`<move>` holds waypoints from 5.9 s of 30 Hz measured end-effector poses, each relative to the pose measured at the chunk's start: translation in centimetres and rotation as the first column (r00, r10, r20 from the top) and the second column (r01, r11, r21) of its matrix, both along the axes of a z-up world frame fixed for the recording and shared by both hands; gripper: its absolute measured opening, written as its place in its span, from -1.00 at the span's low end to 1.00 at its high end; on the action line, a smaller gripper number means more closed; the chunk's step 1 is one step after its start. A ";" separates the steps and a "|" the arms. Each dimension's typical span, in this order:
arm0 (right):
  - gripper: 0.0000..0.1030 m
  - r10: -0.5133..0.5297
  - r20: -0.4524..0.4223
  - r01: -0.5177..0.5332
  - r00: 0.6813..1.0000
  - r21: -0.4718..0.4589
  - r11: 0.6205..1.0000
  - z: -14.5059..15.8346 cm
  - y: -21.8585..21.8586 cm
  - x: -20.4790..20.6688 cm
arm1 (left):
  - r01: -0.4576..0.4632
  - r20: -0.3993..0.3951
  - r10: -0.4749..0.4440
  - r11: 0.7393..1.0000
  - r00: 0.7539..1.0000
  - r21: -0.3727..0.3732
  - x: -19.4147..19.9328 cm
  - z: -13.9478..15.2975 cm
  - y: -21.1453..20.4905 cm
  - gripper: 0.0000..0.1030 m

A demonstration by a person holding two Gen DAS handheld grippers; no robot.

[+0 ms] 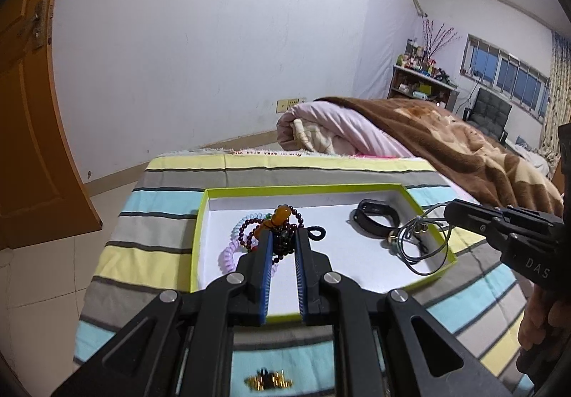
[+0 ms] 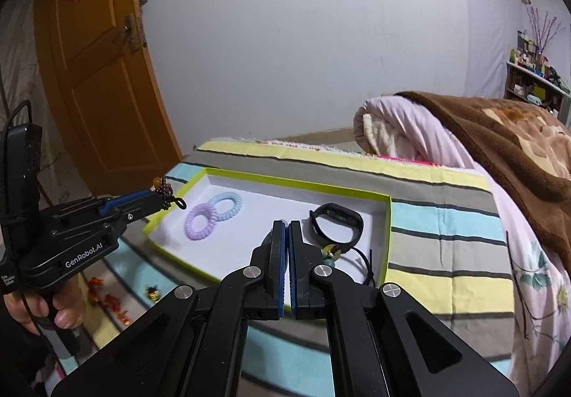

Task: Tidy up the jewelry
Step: 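Carry the beaded bracelet and pink-bead hair tie into the green box with both tools, then open the left tool to release the bracelet while the right tool releases the hair tie, then move both open tools back over the bedspread toward the remaining charms, then grasp a red knotted charm with the left tool while the right tool grasps the rhinestone hairpin, then carry the red charm and rhinestone hairpin into the green box with both tools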

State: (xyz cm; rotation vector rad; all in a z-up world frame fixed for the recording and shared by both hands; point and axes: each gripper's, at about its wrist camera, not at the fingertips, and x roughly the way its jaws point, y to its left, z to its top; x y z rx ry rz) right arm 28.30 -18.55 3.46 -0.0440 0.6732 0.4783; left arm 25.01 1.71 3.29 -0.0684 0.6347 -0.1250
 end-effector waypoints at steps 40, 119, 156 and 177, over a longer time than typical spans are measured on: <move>-0.42 -0.081 -0.117 0.078 0.990 -0.028 0.997 -3.9 -1.2 2.7 | 0.008 -0.119 -0.011 1.000 0.993 -0.029 1.0 -2.7 0.6 -0.46; -0.42 -0.034 -0.126 0.035 0.991 0.007 0.999 -4.6 0.9 -16.1 | -0.200 -0.092 0.197 0.979 0.976 -0.032 -16.7 -4.4 8.3 -0.46; -0.92 -0.085 -0.184 0.061 0.979 -0.134 0.989 -7.5 4.8 -10.1 | -0.211 -0.185 0.213 0.977 0.959 0.030 -12.2 -7.0 7.7 -0.74; -0.92 -0.062 -0.105 0.058 0.993 -0.042 0.997 -3.5 2.9 -12.1 | -0.131 -0.060 0.129 0.991 0.990 -0.039 -14.9 -2.1 5.9 -0.75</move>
